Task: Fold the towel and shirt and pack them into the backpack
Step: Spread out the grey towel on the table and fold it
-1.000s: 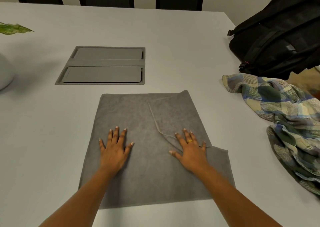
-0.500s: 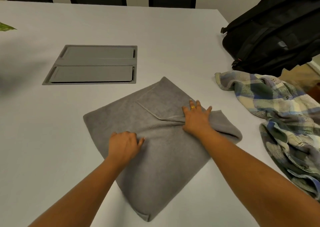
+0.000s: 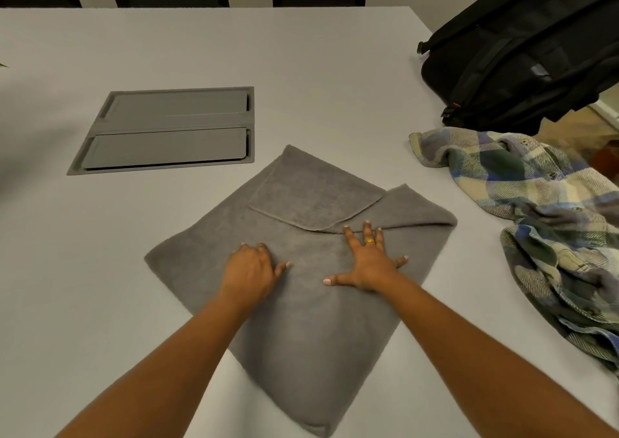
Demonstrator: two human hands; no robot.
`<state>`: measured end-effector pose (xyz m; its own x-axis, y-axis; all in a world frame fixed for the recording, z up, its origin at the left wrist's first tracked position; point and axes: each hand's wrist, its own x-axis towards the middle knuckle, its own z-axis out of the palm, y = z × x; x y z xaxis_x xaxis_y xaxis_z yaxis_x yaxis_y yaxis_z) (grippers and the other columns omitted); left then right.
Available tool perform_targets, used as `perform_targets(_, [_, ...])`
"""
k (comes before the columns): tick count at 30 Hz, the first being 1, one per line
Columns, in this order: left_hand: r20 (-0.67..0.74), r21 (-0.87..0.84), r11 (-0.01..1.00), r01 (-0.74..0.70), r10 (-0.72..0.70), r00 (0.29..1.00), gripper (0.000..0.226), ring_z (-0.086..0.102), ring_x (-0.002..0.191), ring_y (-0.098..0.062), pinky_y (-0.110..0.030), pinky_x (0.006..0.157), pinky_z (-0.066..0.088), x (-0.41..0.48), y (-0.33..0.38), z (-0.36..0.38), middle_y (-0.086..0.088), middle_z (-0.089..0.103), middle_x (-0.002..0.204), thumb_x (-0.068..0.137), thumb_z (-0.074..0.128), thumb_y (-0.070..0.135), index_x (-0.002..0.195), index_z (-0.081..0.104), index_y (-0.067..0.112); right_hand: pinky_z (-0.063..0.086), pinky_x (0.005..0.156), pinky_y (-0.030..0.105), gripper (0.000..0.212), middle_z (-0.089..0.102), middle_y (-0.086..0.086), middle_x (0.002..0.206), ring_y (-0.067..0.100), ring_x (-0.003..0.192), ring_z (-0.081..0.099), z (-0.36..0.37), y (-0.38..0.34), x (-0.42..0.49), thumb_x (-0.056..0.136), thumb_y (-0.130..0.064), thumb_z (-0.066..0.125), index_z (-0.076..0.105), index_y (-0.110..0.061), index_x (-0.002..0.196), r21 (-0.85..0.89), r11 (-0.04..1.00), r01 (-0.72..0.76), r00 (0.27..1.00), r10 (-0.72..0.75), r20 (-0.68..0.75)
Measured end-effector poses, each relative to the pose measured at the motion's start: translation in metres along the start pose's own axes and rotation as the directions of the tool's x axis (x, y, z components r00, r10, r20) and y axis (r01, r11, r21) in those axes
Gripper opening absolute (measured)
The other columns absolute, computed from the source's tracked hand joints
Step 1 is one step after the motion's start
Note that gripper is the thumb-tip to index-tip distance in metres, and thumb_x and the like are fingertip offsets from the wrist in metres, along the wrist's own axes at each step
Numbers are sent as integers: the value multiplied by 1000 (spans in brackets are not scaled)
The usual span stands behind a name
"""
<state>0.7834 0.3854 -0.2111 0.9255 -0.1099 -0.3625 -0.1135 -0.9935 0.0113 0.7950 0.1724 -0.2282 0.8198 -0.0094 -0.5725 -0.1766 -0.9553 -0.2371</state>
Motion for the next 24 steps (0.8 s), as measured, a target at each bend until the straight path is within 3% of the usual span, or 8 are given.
perform_targets(4, [80,46,997,-67,63,995,61,58,100,-24,-30,86,42,-15,30,-7,-12,60,110,96,25,55,105,57,4,3,102,75,115,-29,-5,153,22,142,-23,-35,30,20,65,-64,70,-10,-44,145,-157,967,202,978,-191,82])
perform_targets(8, [141,48,996,-73,66,988,59,57,101,-23,-29,78,43,-17,50,-10,-10,58,110,94,32,57,106,57,5,10,104,73,113,-21,-2,156,24,143,-18,-67,38,42,67,-57,73,-6,-42,146,-344,871,352,935,-311,168])
perform_targets(12, [-70,-22,999,-41,39,997,42,61,91,-20,-28,68,41,-6,44,-12,-5,64,102,96,38,46,103,60,10,13,108,66,112,-15,-1,157,27,145,-8,-82,27,50,66,-60,72,-1,-38,148,-432,831,350,933,-266,244])
perform_targets(15, [-233,-172,983,-68,27,972,32,59,97,-21,-32,73,49,9,27,-8,-4,60,112,96,44,33,118,55,13,30,109,48,73,26,3,154,24,138,30,-87,24,48,82,-63,53,34,-29,143,-255,906,337,941,-332,65])
perform_targets(17, [-294,-182,978,-103,46,955,31,56,99,-21,-33,71,50,20,16,0,-3,56,115,94,50,27,121,54,12,41,99,42,46,50,4,137,23,123,48,-86,21,49,95,-46,43,46,-24,135,-296,894,337,912,-388,-135])
perform_targets(20, [-328,-68,986,-150,120,937,18,58,82,-22,-32,54,50,31,2,9,-4,63,93,80,71,13,97,68,8,42,94,40,41,53,7,134,27,120,49,-78,12,53,99,-16,35,42,-25,138,-405,843,353,841,-476,-257])
perform_targets(22, [-337,59,989,-136,148,930,19,56,59,-19,-24,39,41,34,-6,11,-1,62,66,57,85,5,68,71,11,39,97,42,44,49,6,138,27,123,45,-69,5,56,99,-9,31,38,-22,140,-500,776,384,812,-542,-217])
perform_targets(24, [-371,96,987,-130,157,915,21,53,51,-19,-22,37,36,36,-13,12,0,59,57,50,87,5,59,70,12,35,101,47,42,45,6,140,26,129,37,-63,1,60,99,-11,34,37,-21,140,-645,675,359,810,-568,-143])
